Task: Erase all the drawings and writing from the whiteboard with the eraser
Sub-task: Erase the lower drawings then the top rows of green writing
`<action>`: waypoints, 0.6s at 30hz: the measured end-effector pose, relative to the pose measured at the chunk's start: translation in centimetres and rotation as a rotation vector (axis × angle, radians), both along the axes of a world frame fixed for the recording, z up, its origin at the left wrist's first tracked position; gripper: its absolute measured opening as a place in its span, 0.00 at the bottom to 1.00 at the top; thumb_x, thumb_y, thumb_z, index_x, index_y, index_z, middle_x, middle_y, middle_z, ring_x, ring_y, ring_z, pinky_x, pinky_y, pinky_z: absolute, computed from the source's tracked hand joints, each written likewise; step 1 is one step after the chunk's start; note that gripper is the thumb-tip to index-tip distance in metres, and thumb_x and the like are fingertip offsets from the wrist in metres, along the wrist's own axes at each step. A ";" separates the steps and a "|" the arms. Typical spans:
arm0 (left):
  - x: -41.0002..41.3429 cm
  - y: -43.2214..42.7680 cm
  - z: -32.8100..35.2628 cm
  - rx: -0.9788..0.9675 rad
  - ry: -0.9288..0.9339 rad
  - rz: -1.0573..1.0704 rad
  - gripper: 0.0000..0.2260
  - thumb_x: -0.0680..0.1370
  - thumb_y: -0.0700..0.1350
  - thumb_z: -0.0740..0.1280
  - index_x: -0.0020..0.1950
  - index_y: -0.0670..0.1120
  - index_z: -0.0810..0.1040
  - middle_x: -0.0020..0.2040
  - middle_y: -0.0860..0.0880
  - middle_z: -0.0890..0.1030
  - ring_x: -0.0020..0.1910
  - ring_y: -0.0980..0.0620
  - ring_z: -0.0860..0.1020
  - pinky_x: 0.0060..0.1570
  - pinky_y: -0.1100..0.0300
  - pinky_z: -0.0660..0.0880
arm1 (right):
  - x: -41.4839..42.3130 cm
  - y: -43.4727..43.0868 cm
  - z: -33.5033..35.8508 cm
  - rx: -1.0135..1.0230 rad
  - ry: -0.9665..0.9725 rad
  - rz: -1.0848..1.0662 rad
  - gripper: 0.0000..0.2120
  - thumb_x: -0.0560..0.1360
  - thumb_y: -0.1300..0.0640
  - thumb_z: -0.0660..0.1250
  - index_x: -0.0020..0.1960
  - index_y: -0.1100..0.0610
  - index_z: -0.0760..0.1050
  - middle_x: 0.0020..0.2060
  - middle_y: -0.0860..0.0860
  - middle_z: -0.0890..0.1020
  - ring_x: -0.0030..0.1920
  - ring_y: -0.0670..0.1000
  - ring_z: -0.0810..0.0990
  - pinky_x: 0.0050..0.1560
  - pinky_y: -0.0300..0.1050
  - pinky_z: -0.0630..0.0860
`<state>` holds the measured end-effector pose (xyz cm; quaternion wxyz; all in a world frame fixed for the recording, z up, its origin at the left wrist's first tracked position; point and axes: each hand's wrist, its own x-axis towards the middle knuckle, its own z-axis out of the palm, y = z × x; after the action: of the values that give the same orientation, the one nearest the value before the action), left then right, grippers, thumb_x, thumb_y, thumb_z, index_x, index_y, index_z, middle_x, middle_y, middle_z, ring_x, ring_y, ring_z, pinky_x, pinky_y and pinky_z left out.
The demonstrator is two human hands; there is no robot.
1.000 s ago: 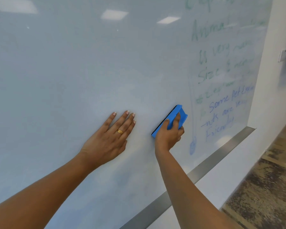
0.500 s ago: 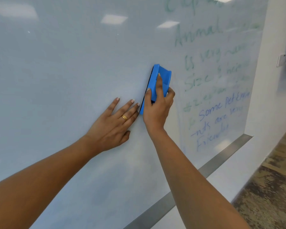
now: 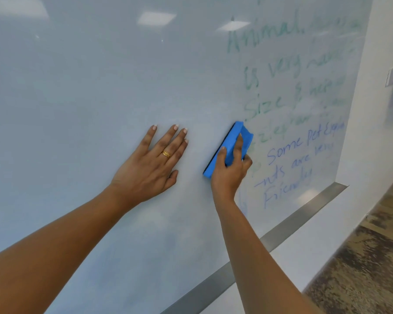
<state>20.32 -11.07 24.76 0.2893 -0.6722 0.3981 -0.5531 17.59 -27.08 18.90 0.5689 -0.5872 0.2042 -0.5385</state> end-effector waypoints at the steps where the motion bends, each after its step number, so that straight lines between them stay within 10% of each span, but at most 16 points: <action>1: 0.0 0.0 -0.1 0.000 -0.005 0.004 0.28 0.80 0.52 0.47 0.76 0.38 0.55 0.76 0.39 0.56 0.75 0.42 0.54 0.72 0.41 0.51 | -0.1 0.1 -1.2 0.012 0.008 0.004 0.24 0.78 0.52 0.60 0.72 0.42 0.59 0.60 0.57 0.66 0.56 0.58 0.72 0.55 0.49 0.74; 18: 0.2 -0.2 -0.5 -0.037 -0.001 -0.050 0.28 0.80 0.51 0.49 0.76 0.37 0.54 0.75 0.40 0.57 0.75 0.42 0.56 0.72 0.42 0.53 | 0.1 0.9 8.7 -0.152 -0.059 -0.064 0.24 0.77 0.51 0.62 0.72 0.47 0.63 0.56 0.56 0.67 0.51 0.56 0.73 0.45 0.44 0.72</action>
<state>20.50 -11.31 24.24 0.2630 -0.6671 0.4043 -0.5678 17.70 -26.17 27.63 0.5108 -0.6057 0.1646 -0.5875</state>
